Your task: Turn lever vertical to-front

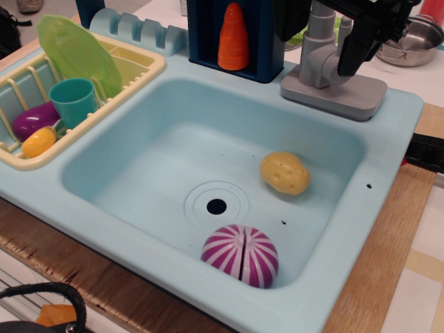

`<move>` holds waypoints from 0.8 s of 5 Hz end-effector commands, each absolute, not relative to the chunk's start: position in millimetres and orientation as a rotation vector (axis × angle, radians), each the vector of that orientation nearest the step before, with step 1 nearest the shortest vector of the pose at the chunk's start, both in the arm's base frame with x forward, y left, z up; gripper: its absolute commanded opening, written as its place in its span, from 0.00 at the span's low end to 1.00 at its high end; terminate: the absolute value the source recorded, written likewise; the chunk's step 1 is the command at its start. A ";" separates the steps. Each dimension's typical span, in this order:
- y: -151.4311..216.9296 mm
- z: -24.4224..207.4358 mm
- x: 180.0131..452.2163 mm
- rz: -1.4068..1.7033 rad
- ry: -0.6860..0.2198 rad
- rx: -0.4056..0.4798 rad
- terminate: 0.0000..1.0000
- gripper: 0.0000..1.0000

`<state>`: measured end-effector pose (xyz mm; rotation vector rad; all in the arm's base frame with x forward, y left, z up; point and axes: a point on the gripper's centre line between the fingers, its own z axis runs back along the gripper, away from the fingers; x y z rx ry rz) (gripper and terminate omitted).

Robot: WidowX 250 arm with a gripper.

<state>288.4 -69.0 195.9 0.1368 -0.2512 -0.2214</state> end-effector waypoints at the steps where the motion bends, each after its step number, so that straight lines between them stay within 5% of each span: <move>1: -80.5 214.0 304.0 -0.266 -0.345 0.142 0.00 1.00; 4: -89.0 221.6 329.3 -0.339 -0.373 0.160 0.00 1.00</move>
